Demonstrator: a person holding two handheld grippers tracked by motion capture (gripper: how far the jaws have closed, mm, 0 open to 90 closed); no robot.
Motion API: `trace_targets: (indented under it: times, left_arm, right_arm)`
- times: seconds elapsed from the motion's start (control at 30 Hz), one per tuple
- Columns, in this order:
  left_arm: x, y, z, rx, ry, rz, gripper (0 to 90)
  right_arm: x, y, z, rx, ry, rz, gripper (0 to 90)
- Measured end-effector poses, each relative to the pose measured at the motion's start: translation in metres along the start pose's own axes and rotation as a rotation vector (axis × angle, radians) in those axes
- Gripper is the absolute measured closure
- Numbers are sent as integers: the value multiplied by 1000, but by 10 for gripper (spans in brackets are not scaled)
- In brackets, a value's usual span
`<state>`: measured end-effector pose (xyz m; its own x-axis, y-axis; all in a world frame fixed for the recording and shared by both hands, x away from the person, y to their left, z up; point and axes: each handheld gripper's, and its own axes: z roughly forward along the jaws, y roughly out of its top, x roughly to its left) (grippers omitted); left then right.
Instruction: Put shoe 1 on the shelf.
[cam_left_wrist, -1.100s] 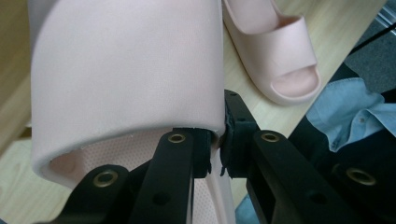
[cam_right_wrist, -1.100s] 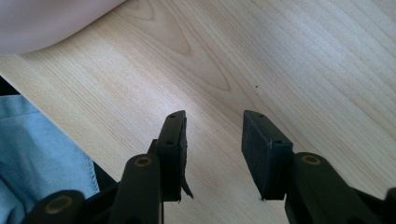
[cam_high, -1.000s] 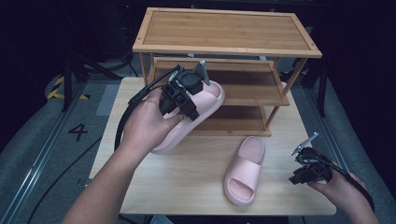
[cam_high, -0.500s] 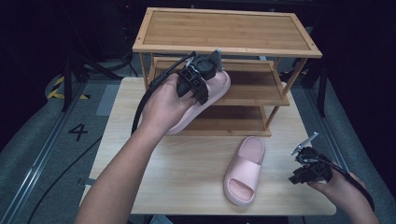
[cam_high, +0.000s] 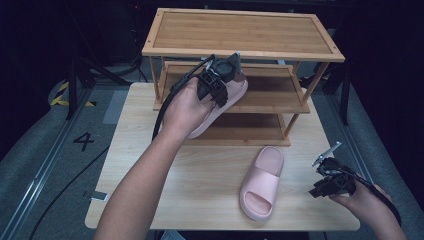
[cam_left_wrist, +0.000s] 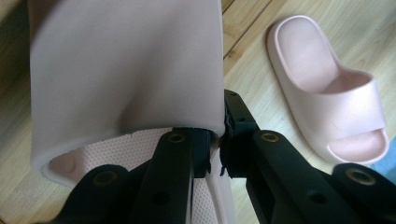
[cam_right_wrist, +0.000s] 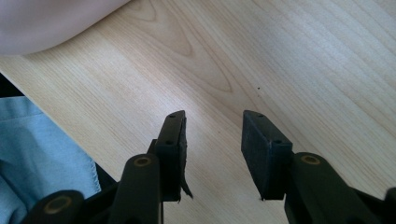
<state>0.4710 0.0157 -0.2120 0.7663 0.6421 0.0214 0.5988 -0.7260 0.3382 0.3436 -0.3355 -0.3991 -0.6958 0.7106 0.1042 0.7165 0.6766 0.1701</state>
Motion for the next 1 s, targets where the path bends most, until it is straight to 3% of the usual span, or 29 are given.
trace_targets:
  times: [0.1, 0.2, 0.23, 0.27, 0.3, 0.4, 0.5, 0.57, 0.6, 0.63, 0.7, 0.77, 0.9, 1.0]
  left_arm:
    - [2, 1, 4, -5, 4, -10, 831]
    - [2, 1, 8, -14, 40, -20, 829]
    - [4, 1, 8, -15, 56, 1, 830]
    - [3, 1, 9, -13, 56, -24, 828]
    - [4, 2, 10, -10, 66, -8, 823]
    - [3, 2, 10, -11, 88, -18, 785]
    - [3, 2, 11, -13, 108, -22, 691]
    - [3, 2, 10, -10, 94, -22, 652]
    - [1, 1, 10, -21, 90, -45, 630]
    - [2, 0, 8, -20, 86, -31, 610]
    - [-1, -4, 3, -44, 54, -70, 583]
    - [-2, -8, -2, -56, 43, -66, 561]
    - [-5, -24, -14, -59, 19, -59, 539]
    - [-4, -39, -24, -43, 8, -95, 535]
  right_arm:
    - [0, 0, 0, 4, 3, 0, 606]
    - [1, 1, 1, 2, 7, -8, 603]
    - [2, 1, 1, 3, 8, -6, 602]
    - [3, 1, 1, 4, 9, -9, 600]
    - [3, 1, 1, 3, 11, -9, 599]
    - [5, 2, 0, 4, 14, -18, 596]
    - [6, 2, 0, 3, 15, -22, 588]
    - [6, 2, 0, 4, 13, -20, 583]
    - [6, 2, 1, 4, 13, -20, 583]
    - [6, 2, 0, 5, 12, -20, 583]
    - [6, 2, 0, 4, 12, -19, 583]
    - [6, 2, 0, 3, 12, -21, 581]
    - [6, 4, 0, 1, 11, -23, 579]
    - [7, 7, 1, 4, 13, -27, 577]
